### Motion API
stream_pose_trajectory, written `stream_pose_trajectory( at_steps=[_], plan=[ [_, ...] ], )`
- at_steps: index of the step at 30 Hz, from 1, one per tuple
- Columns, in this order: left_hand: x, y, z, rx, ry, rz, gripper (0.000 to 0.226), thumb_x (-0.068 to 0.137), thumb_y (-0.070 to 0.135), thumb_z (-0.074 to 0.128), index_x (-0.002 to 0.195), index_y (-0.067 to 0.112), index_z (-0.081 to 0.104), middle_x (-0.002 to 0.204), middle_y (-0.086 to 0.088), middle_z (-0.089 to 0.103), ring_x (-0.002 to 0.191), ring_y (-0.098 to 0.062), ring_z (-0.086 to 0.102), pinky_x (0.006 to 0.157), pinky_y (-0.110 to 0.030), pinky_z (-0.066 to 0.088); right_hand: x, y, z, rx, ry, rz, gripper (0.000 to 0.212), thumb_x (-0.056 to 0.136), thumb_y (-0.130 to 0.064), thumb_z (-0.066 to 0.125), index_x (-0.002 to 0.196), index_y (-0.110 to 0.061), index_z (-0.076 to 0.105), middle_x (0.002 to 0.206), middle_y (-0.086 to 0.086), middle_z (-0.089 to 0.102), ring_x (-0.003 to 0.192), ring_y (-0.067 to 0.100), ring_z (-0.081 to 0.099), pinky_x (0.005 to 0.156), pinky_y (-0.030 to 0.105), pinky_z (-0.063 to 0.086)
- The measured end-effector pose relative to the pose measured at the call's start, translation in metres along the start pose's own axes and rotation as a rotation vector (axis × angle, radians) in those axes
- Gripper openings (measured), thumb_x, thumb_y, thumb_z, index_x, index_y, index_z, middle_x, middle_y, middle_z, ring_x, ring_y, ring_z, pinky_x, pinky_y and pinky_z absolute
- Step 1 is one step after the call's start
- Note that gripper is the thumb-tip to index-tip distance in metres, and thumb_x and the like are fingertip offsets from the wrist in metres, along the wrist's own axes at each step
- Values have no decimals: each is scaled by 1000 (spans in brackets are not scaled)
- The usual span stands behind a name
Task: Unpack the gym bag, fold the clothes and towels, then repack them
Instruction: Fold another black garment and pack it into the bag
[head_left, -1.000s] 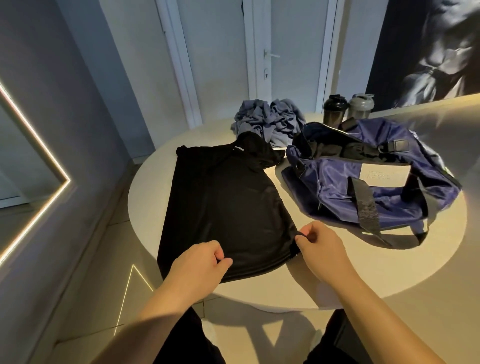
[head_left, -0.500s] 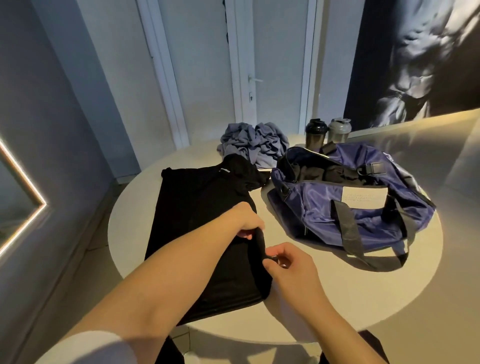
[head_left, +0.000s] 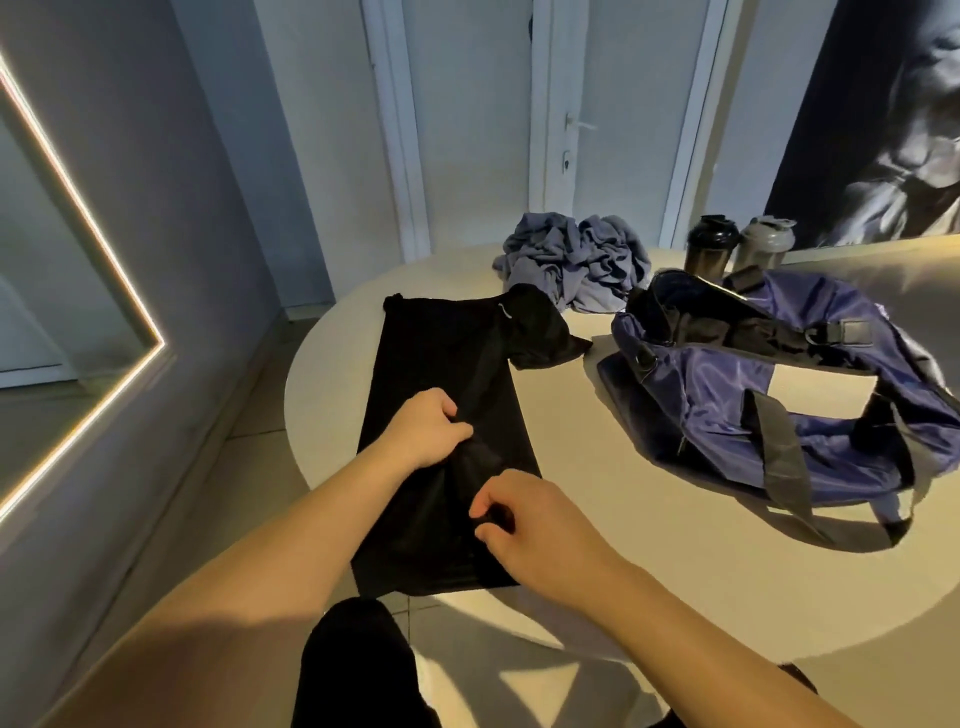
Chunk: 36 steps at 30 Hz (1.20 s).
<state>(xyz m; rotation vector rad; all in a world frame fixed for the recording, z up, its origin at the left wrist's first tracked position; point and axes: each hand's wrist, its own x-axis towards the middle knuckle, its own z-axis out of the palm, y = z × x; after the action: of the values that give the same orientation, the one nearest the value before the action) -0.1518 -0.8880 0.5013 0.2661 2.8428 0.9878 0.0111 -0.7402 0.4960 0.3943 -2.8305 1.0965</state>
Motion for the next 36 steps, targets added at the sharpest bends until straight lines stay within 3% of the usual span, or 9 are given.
stream_pose_trajectory(
  at_steps=[5, 12, 16, 19, 24, 28, 31, 34, 36],
  plan=[
    [-6, -28, 12, 189, 31, 168, 43, 92, 32, 71, 132, 21, 58, 110, 6, 53, 95, -10, 57, 90, -37, 55, 10, -6, 3, 17, -190, 50, 26, 92, -44, 66, 114, -31, 68, 100, -15, 65, 83, 1, 60, 73, 13, 44],
    [37, -17, -6, 124, 10, 170, 35, 92, 34, 68, 125, 20, 65, 115, 2, 64, 103, -15, 63, 92, -30, 52, 110, 44, -35, 172, 129, 380, 4, 91, -16, 67, 88, -15, 69, 75, 1, 70, 69, 17, 68, 73, 29, 54],
    [85, -2, -14, 85, -16, 140, 32, 92, 29, 68, 122, 18, 66, 113, -2, 68, 102, -18, 65, 96, -36, 54, 196, 96, -54, 134, 266, 596, 24, 81, -4, 62, 66, -12, 45, 61, 7, 41, 62, 25, 39, 59, 35, 31],
    [124, 9, -13, 71, -7, 124, 29, 92, 26, 66, 120, 18, 66, 110, 0, 68, 98, -18, 65, 92, -36, 55, 251, 129, -66, 110, 382, 799, 10, 86, -9, 63, 93, -5, 57, 89, 14, 58, 87, 35, 59, 70, 36, 42],
    [186, 24, -3, 84, -14, 98, 43, 93, 33, 66, 132, 16, 59, 121, -3, 63, 105, -21, 63, 93, -37, 55, 314, 195, -72, -10, 411, 1091, 47, 94, -20, 52, 137, -1, 49, 139, 15, 52, 128, 32, 51, 107, 36, 42],
    [217, 25, 10, 105, -112, 134, 69, 84, 48, 73, 142, 16, 53, 138, -6, 55, 122, -26, 58, 102, -40, 50, 328, 207, -80, -119, 379, 1056, 30, 88, -23, 61, 113, -5, 62, 125, 9, 59, 121, 27, 56, 104, 34, 46],
    [227, 20, 15, 139, -130, 176, 51, 89, 38, 73, 134, 17, 61, 133, -4, 59, 117, -24, 60, 101, -36, 51, 338, 213, -91, 108, 406, 978, 17, 78, -28, 63, 84, -14, 58, 100, 6, 63, 105, 26, 64, 96, 41, 54],
    [235, 13, 11, -44, -108, 121, 32, 94, 39, 67, 117, 17, 67, 111, -2, 67, 100, -18, 64, 94, -35, 53, 349, 177, -102, 497, 463, 799, 22, 82, -22, 62, 100, -11, 55, 91, 8, 60, 91, 27, 59, 87, 45, 57],
    [244, 10, 2, -253, -96, 56, 29, 99, 41, 60, 105, 13, 65, 102, -2, 68, 94, -20, 65, 89, -37, 55, 365, 154, -107, 681, 410, 726, 32, 82, -16, 63, 111, -5, 55, 107, 16, 62, 100, 32, 61, 93, 51, 55]
  ],
)
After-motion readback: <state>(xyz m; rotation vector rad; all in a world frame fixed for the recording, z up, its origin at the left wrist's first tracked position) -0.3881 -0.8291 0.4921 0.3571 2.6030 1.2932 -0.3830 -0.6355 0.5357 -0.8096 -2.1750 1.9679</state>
